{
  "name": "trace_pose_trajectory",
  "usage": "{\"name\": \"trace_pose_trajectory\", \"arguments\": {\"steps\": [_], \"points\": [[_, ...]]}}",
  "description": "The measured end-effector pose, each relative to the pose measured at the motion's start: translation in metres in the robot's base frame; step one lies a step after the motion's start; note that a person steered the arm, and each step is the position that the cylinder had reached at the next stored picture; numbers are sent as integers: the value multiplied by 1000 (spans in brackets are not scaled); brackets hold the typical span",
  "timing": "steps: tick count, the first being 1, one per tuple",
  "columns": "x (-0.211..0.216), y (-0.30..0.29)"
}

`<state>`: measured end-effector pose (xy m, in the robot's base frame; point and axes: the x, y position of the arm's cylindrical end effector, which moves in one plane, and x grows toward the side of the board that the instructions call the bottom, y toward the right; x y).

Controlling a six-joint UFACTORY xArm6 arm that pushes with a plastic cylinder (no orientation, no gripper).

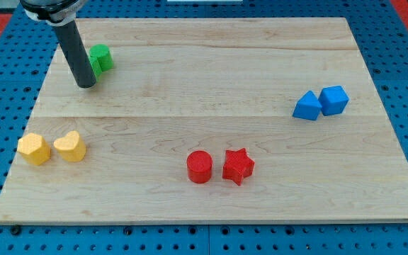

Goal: Push your arm towards the bottom right

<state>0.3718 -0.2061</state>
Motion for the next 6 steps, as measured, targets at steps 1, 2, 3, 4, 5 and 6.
{"name": "trace_pose_trajectory", "arguments": {"steps": [1, 2, 3, 4, 5, 6], "points": [[0, 2], [14, 40], [43, 41], [44, 36], [44, 101], [54, 224]]}}
